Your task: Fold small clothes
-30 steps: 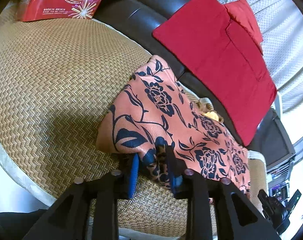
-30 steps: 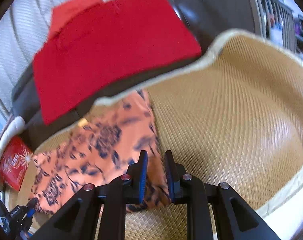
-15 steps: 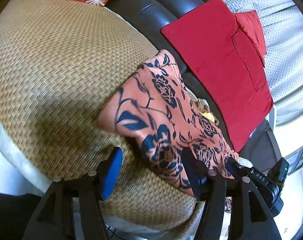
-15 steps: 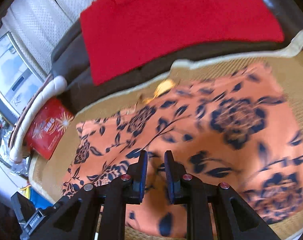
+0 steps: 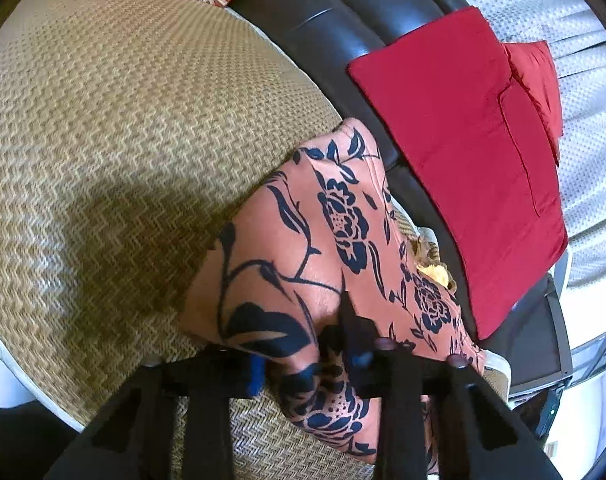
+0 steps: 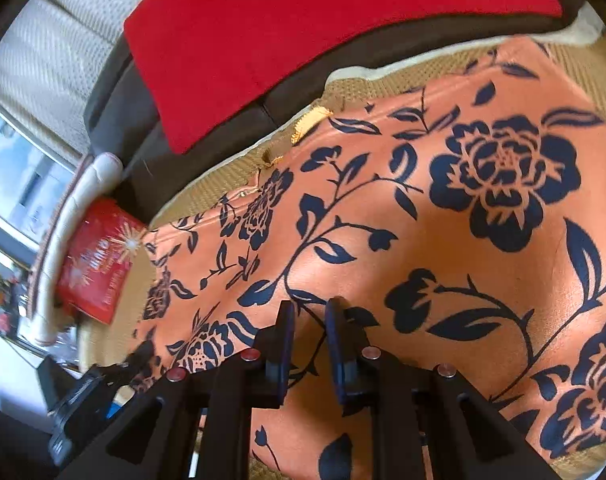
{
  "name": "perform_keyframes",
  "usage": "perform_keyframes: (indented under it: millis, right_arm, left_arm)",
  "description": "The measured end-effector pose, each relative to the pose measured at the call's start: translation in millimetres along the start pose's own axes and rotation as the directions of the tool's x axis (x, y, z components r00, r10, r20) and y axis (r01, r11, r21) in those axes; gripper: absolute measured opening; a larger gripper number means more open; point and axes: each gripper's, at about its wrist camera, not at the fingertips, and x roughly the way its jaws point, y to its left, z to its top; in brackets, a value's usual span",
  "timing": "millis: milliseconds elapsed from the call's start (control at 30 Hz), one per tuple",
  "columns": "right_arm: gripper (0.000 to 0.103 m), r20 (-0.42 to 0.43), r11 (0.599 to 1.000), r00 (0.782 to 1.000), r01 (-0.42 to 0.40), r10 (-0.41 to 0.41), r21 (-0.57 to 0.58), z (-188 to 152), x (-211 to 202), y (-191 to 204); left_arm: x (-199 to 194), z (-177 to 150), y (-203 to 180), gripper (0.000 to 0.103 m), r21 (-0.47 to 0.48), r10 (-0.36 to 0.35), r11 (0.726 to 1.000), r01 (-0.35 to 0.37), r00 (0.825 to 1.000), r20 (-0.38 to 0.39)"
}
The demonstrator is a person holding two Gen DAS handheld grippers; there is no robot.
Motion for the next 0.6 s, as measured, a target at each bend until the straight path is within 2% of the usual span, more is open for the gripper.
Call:
perform_keyframes:
  millis: [33,100,133,200,267,333,367,400,467,533,567,600]
  right_arm:
    - [0.018,-0.003,1.000,1.000,-0.006,0.006,0.003,-0.4,-0.9,-2.5]
    - [0.017,-0.010,1.000,1.000,-0.022,0.022,0.010,-1.3,-1.8,-7.9]
    - [0.017,-0.012,1.000,1.000,-0.027,0.027,0.013,-1.6,-3.0,-9.4]
    - [0.017,-0.017,0.999,0.999,-0.035,0.035,0.015,-2.9,-5.2,-12.3]
    - [0.017,-0.023,0.998,0.999,-0.049,0.049,0.027,-4.2,-8.3,-16.7]
    - [0.018,-0.040,0.997,0.997,-0.062,0.063,0.035,-3.4,-14.0,-20.9]
    - [0.020,-0.059,0.996,0.995,-0.076,0.078,0.037,-2.7,-16.2,-22.1]
    - [0.020,-0.074,0.996,0.994,-0.081,0.084,0.040,-0.7,-16.5,-22.1]
    - [0.020,-0.107,0.994,0.989,-0.098,0.104,0.056,3.8,-18.3,-21.2]
    - [0.030,-0.126,0.990,0.983,-0.129,0.135,0.051,11.5,-21.3,-17.0]
    - [0.034,-0.132,0.988,0.979,-0.155,0.157,0.024,19.3,-22.9,-8.9]
    - [0.047,-0.135,0.986,0.977,-0.168,0.167,0.006,24.2,-23.2,-2.8]
  left_arm:
    - [-1.7,0.5,-4.4,0.023,0.027,0.010,1.000,-0.011,1.000,0.007]
    - [-7.3,-0.9,-24.5,0.018,0.149,0.055,0.987,-0.060,0.998,0.035]
    - [-10.8,-2.0,-37.0,0.018,0.215,0.062,0.974,-0.073,0.996,0.058]
    - [-18.3,-5.4,-63.7,0.017,0.362,0.051,0.928,-0.089,0.992,0.113]
    - [-24.3,-13.0,-86.3,0.014,0.495,0.037,0.861,-0.114,0.986,0.162]
    - [-24.2,-24.0,-103.8,0.012,0.609,0.006,0.783,-0.129,0.980,0.200]
    - [-21.9,-26.6,-108.9,0.011,0.640,-0.005,0.757,-0.133,0.978,0.209]
    - [-20.8,-34.9,-111.6,0.011,0.682,-0.015,0.717,-0.142,0.976,0.219]
    - [-12.6,-45.7,-115.9,0.011,0.729,-0.004,0.663,-0.172,0.973,0.233]
    - [-8.1,-55.8,-121.9,0.011,0.761,-0.003,0.624,-0.177,0.973,0.229]
    - [-5.7,-64.3,-127.1,0.011,0.791,-0.003,0.580,-0.195,0.970,0.242]
    - [-4.6,-69.3,-130.7,0.011,0.808,-0.006,0.552,-0.207,0.968,0.251]
